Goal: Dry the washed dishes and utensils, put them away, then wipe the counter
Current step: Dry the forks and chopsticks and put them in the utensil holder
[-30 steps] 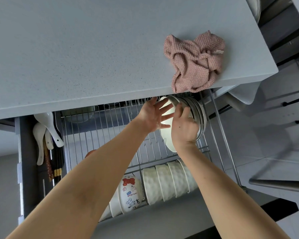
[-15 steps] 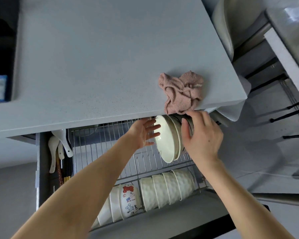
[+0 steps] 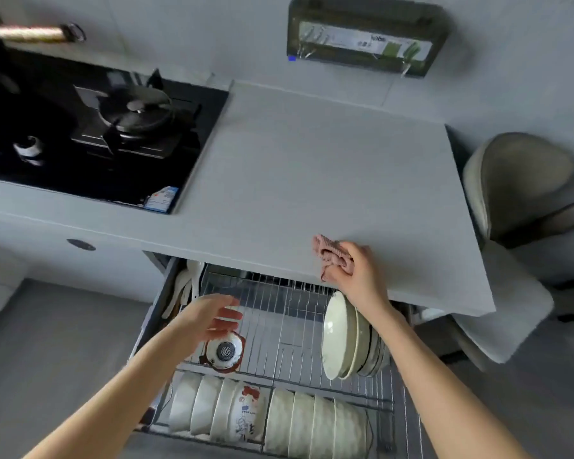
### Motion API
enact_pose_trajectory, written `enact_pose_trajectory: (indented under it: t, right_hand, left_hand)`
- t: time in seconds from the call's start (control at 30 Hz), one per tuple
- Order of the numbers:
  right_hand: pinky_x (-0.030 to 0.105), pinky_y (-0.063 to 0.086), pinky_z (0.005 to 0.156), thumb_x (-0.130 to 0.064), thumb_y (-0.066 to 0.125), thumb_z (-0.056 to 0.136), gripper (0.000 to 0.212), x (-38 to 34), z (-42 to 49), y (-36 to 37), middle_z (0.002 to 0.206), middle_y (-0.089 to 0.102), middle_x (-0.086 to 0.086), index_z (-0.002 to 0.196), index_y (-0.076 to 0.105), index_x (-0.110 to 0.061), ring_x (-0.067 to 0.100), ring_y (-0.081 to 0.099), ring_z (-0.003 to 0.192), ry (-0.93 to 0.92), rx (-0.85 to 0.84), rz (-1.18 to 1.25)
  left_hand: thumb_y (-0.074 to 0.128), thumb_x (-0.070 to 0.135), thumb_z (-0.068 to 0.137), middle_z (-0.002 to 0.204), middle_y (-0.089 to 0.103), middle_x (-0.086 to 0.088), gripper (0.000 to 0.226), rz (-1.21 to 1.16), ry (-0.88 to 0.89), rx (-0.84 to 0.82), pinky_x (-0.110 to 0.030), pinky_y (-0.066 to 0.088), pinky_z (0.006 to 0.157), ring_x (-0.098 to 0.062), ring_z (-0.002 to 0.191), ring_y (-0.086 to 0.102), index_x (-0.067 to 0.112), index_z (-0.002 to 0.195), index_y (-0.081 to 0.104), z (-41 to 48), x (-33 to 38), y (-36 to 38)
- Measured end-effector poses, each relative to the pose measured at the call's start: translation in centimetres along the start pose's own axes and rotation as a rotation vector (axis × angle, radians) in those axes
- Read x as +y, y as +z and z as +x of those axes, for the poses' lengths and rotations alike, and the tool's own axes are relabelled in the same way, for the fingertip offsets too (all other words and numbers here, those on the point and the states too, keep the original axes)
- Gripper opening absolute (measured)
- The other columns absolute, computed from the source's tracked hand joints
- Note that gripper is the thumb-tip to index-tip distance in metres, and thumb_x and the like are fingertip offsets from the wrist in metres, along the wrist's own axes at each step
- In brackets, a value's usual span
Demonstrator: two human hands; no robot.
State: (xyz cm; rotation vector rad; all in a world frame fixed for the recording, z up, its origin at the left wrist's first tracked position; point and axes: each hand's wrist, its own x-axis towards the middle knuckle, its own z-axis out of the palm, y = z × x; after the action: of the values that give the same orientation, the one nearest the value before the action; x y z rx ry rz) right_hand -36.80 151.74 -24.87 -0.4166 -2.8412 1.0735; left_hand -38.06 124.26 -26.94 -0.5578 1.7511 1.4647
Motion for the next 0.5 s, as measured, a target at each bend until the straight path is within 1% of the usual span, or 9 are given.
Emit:
enact_pose_trajectory:
  t: [0.03, 0.1, 0.17, 0.2, 0.27, 0.33, 0.4, 0.47, 0.5]
  right_hand:
    - [0.03, 0.049, 0.078, -0.023, 0.069, 0.084, 0.031, -1.9, -0.6, 0.6, 0.104, 0.061, 0.002, 0.113, 0.061, -0.02, 0.019, 0.062, 0.091, -0.033, -0.035, 0.049]
    - [0.034, 0.054, 0.074, -0.039, 0.067, 0.085, 0.026, -6.2, -2.0, 2.1, 0.097, 0.068, -0.008, 0.107, 0.06, -0.026, 0.012, 0.064, 0.086, -0.109, -0.157, 0.105]
    - [0.037, 0.056, 0.075, -0.047, 0.067, 0.082, 0.03, -11.2, -3.5, 3.9, 0.095, 0.07, -0.013, 0.104, 0.06, -0.028, 0.008, 0.066, 0.085, -0.196, -0.324, 0.177]
    - [0.038, 0.056, 0.078, -0.049, 0.069, 0.08, 0.035, -13.9, -4.3, 4.8, 0.097, 0.071, -0.012, 0.106, 0.059, -0.027, 0.007, 0.067, 0.087, -0.251, -0.405, 0.204]
    - [0.035, 0.056, 0.081, -0.048, 0.073, 0.076, 0.044, -19.4, -6.0, 6.6, 0.101, 0.07, -0.01, 0.111, 0.058, -0.025, 0.007, 0.066, 0.09, -0.379, -0.536, 0.215]
    - [0.03, 0.055, 0.082, -0.049, 0.077, 0.072, 0.053, -25.0, -8.2, 8.4, 0.104, 0.07, -0.01, 0.115, 0.055, -0.026, 0.006, 0.065, 0.092, -0.509, -0.643, 0.209]
    - [0.029, 0.052, 0.084, -0.051, 0.078, 0.07, 0.06, -30.1, -10.9, 10.3, 0.107, 0.068, -0.012, 0.12, 0.054, -0.029, 0.007, 0.064, 0.096, -0.64, -0.749, 0.19]
    - [0.026, 0.05, 0.088, -0.047, 0.08, 0.069, 0.066, -34.5, -13.6, 12.5, 0.108, 0.065, -0.015, 0.126, 0.051, -0.031, 0.007, 0.062, 0.1, -0.746, -0.859, 0.178]
    - [0.024, 0.049, 0.089, -0.044, 0.081, 0.068, 0.071, -36.6, -15.1, 13.8, 0.109, 0.062, -0.017, 0.13, 0.048, -0.033, 0.007, 0.061, 0.104, -0.785, -0.921, 0.176]
  left_hand:
    - [0.05, 0.018, 0.096, 0.097, 0.07, -0.012, 0.02, -0.009, 0.069, 0.036, -0.037, 0.052, 0.085, -0.027, 0.089, 0.066, 0.007, 0.107, 0.063, -1.8, -0.1, -1.0]
    - [0.055, 0.025, 0.094, 0.1, 0.071, -0.007, 0.02, -0.025, 0.201, 0.107, -0.036, 0.054, 0.087, -0.024, 0.092, 0.067, 0.015, 0.109, 0.062, -5.8, -0.2, -3.0]
    - [0.058, 0.031, 0.091, 0.103, 0.071, -0.003, 0.022, -0.085, 0.305, 0.183, -0.036, 0.054, 0.089, -0.022, 0.097, 0.067, 0.022, 0.111, 0.062, -9.9, -0.6, -4.9]
    - [0.06, 0.032, 0.09, 0.106, 0.07, -0.003, 0.024, -0.118, 0.35, 0.221, -0.033, 0.054, 0.088, -0.02, 0.099, 0.067, 0.024, 0.112, 0.061, -11.9, -0.8, -5.9]
    - [0.061, 0.033, 0.086, 0.109, 0.068, -0.002, 0.028, -0.194, 0.415, 0.292, -0.025, 0.053, 0.08, -0.015, 0.096, 0.066, 0.027, 0.114, 0.059, -15.5, -1.4, -8.2]
    - [0.063, 0.038, 0.078, 0.11, 0.068, -0.004, 0.043, -0.325, 0.442, 0.345, -0.022, 0.053, 0.07, -0.013, 0.088, 0.068, 0.027, 0.118, 0.057, -18.7, -2.6, -11.2]
    - [0.069, 0.042, 0.076, 0.112, 0.068, -0.007, 0.054, -0.454, 0.465, 0.388, -0.026, 0.054, 0.07, -0.021, 0.088, 0.07, 0.025, 0.125, 0.054, -21.8, -4.6, -14.6]
    - [0.068, 0.04, 0.081, 0.115, 0.069, -0.008, 0.054, -0.582, 0.505, 0.423, -0.034, 0.055, 0.076, -0.032, 0.095, 0.069, 0.023, 0.129, 0.052, -24.6, -7.3, -18.3]
    - [0.065, 0.037, 0.083, 0.116, 0.068, -0.011, 0.05, -0.649, 0.535, 0.436, -0.038, 0.055, 0.077, -0.034, 0.097, 0.068, 0.021, 0.129, 0.051, -26.2, -8.8, -20.1]
